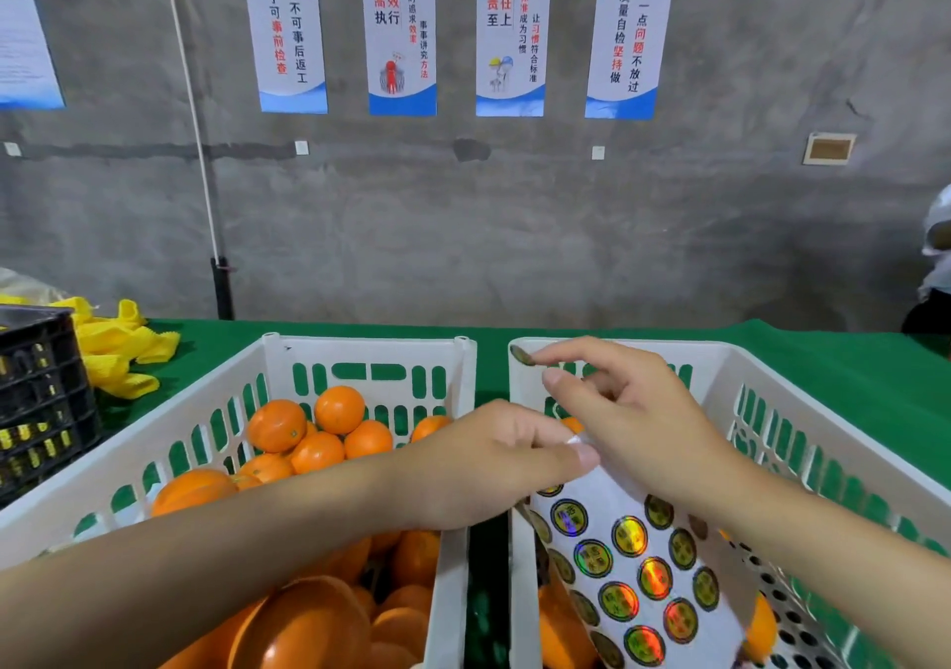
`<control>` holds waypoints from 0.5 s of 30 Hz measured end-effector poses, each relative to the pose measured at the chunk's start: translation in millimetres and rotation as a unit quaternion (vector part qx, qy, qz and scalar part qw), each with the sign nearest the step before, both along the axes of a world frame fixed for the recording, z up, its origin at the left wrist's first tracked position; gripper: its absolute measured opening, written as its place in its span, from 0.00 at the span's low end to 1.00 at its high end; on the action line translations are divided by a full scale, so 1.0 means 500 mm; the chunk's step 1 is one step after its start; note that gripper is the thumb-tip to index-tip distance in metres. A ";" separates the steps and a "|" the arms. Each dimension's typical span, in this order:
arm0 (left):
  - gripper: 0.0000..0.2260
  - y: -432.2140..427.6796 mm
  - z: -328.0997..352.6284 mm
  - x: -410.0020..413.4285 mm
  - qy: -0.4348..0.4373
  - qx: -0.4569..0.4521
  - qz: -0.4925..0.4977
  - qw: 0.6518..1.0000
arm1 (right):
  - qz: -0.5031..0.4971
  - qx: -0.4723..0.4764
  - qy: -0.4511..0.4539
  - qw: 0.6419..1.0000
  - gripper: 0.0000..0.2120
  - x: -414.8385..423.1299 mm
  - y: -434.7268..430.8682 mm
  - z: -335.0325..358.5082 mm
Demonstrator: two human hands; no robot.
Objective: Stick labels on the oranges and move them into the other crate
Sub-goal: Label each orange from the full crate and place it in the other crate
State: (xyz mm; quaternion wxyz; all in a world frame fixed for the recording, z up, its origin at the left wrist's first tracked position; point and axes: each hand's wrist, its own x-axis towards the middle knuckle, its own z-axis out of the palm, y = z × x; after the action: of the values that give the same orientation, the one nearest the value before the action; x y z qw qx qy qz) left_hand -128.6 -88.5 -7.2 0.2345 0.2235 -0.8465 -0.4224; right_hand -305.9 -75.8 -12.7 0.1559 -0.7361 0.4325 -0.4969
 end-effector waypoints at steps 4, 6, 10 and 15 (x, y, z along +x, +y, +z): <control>0.16 -0.014 0.017 0.021 -0.028 -0.046 0.000 0.999 | -0.004 0.047 -0.045 0.998 0.07 0.001 -0.020 -0.012; 0.12 -0.042 0.017 0.030 -0.005 -0.073 0.079 0.994 | -0.020 0.059 -0.082 0.995 0.08 -0.002 -0.034 -0.017; 0.12 -0.124 0.006 0.076 -0.019 -0.098 0.199 0.975 | -0.030 0.102 -0.102 0.989 0.10 -0.016 -0.043 -0.022; 0.12 -0.213 -0.045 0.171 -0.469 -0.178 0.194 0.843 | -0.023 0.103 -0.021 0.994 0.07 -0.011 -0.037 -0.024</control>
State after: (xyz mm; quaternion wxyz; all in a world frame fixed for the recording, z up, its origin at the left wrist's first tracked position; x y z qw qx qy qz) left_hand -43.3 -194.9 -29.5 -0.0776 0.5089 -0.8555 -0.0554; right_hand -311.2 -94.5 -24.8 0.2287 -0.6956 0.4945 -0.4684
